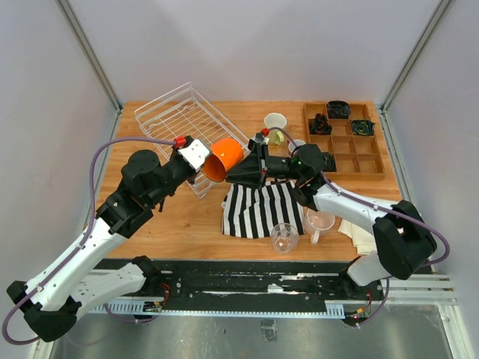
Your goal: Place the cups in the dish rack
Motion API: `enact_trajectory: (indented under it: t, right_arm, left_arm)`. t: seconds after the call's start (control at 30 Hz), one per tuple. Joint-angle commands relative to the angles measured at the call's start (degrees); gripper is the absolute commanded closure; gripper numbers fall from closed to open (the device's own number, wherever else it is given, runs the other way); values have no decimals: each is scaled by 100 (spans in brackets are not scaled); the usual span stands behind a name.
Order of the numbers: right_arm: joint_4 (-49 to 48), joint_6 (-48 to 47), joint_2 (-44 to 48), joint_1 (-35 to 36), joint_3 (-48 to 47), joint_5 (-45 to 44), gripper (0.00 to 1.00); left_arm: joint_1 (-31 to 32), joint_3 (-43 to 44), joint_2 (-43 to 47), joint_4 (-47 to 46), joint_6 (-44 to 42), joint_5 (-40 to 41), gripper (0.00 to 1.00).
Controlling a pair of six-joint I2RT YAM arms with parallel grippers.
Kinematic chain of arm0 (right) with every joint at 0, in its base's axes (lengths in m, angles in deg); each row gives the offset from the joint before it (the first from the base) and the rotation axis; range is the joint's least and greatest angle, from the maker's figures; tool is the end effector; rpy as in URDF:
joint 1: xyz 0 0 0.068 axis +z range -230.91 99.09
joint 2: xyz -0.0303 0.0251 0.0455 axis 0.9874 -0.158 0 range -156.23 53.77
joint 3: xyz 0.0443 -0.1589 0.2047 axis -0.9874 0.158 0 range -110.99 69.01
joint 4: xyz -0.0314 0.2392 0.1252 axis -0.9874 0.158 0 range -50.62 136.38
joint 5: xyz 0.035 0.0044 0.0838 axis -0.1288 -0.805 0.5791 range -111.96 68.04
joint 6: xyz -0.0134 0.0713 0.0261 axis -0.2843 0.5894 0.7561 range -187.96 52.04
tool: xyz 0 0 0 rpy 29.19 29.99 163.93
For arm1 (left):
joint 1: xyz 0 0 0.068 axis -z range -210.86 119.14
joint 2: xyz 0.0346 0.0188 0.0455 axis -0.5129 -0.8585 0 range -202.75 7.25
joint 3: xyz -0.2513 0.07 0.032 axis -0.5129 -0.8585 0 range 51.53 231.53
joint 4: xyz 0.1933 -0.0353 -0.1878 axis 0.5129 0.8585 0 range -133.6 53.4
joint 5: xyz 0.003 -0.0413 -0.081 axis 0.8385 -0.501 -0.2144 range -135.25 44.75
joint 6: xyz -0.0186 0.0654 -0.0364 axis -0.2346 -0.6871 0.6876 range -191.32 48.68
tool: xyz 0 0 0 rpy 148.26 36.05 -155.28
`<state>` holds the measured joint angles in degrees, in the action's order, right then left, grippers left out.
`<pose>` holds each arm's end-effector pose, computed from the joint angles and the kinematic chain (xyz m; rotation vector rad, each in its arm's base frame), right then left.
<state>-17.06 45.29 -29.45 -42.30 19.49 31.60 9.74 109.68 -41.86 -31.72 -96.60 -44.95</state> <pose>0.2333 0.2538 0.3169 -0.0045 -1.8772 -2.3642 0.1801 -0.1538 0.3979 0.8797 1.3653 -0.2017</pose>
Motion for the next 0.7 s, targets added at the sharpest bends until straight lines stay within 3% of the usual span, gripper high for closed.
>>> enact_trajectory:
  t: [0.0,0.07,0.17,0.37,0.57,0.67]
  right_arm:
    - [-517,-10,-367,71,-488,-567,99]
    - [-319,-217,-395,71,-638,-497,100]
    - [311,-764,-340,45,-865,-444,99]
    - [1076,-1567,-404,-183,-1197,-339,99]
    - [2918,-3180,-845,-497,-2260,-35,99]
    - [4037,-3986,-1264,-620,-2956,14,99]
  left_arm:
    - [176,152,68,-568,536,-515,99]
    - [176,206,19,-515,532,-351,94]
    - [176,288,-53,-443,582,51,67]
    - [119,648,-295,-86,972,1009,50]
    - [-761,1066,-530,418,1641,715,38]
    - [-1277,1531,-891,821,2011,949,17]
